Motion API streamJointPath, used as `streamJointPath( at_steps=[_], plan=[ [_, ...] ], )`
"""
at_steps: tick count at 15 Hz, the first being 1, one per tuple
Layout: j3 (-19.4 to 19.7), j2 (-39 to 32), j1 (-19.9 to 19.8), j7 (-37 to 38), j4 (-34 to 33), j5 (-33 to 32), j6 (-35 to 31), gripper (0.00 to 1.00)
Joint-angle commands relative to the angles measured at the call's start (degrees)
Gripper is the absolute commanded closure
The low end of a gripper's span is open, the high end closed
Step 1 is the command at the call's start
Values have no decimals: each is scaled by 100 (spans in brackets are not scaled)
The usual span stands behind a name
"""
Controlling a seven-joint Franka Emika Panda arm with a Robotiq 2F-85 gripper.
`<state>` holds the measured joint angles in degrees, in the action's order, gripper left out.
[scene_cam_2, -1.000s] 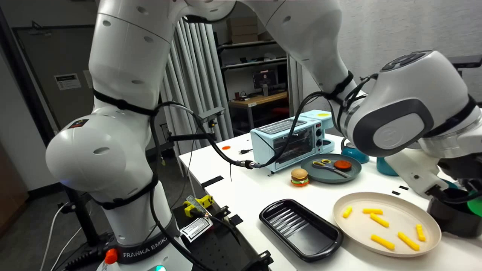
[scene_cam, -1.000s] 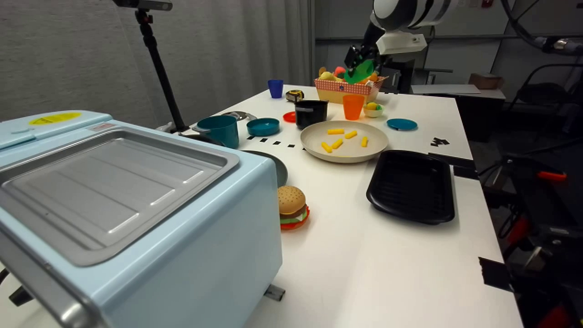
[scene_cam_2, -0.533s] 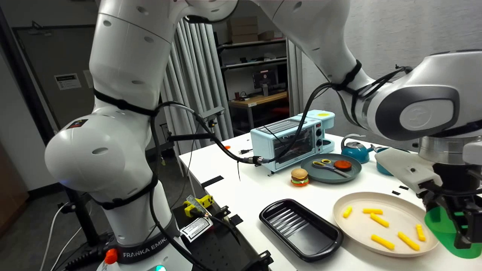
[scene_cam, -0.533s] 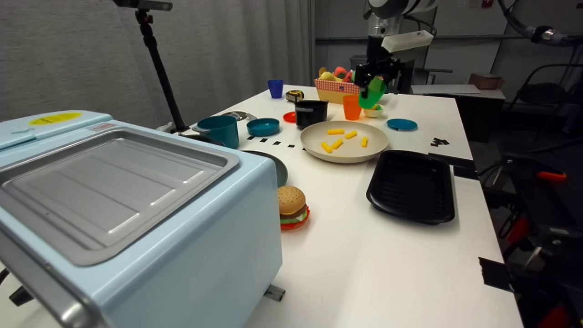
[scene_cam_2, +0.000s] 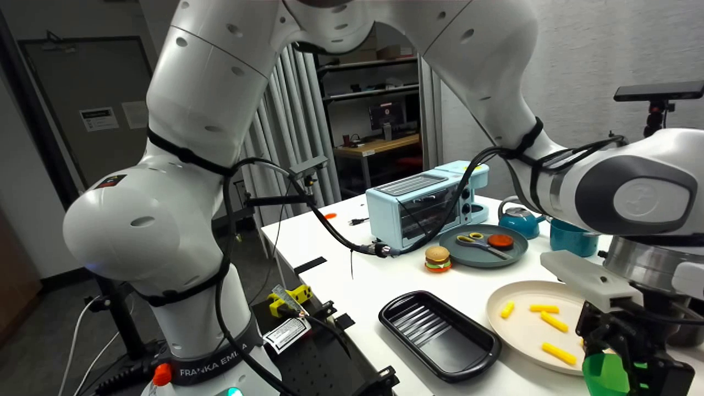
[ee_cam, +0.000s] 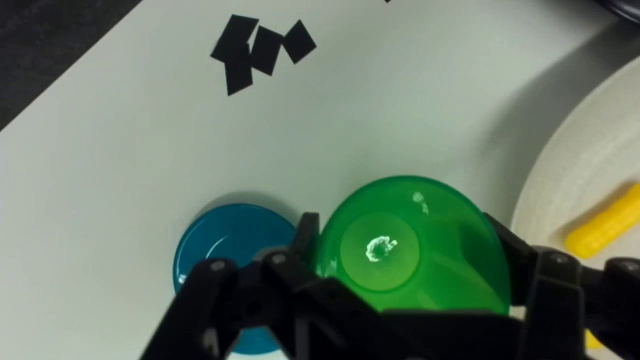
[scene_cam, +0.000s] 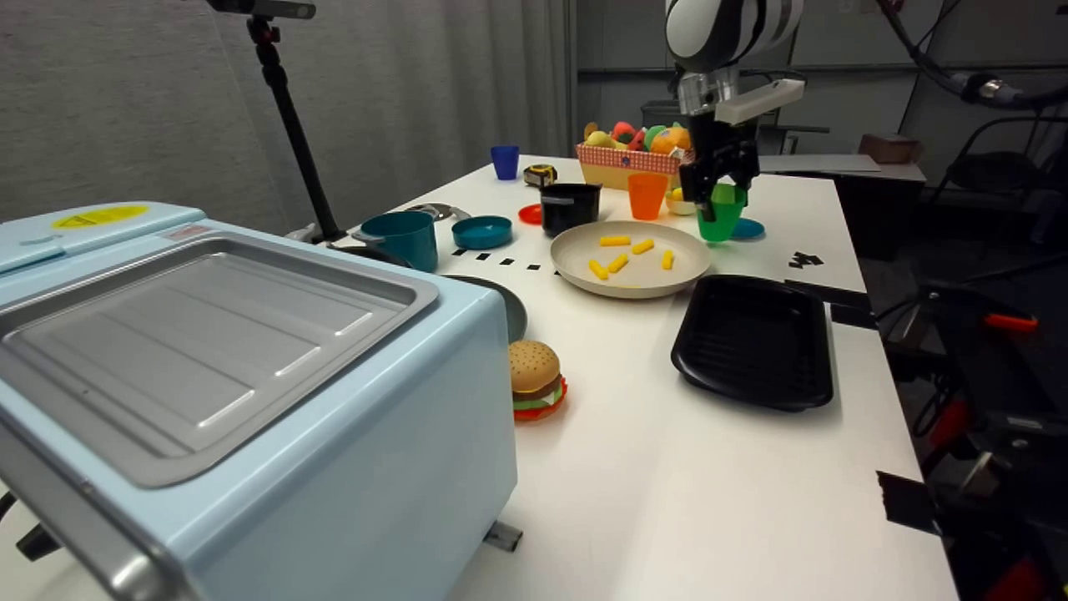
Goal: Pour the contents of the green cup onto the plate
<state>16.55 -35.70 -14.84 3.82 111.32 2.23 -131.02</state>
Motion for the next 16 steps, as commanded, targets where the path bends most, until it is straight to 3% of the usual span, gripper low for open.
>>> streamJointPath(
  at_steps=[1,4,5,6,8,16],
  plan=[
    [-67,-451,-162,-26,-542,-145,452,48],
    [-131,-585,-230,-122,-790,-92,719,48],
    [-146,-605,-241,-157,-850,-93,793,37],
    [-169,-620,-261,-213,-902,-92,851,6],
    [-206,-629,-285,-320,-964,-98,909,0],
    [-264,-296,-342,-764,-871,-86,721,0]
  ],
)
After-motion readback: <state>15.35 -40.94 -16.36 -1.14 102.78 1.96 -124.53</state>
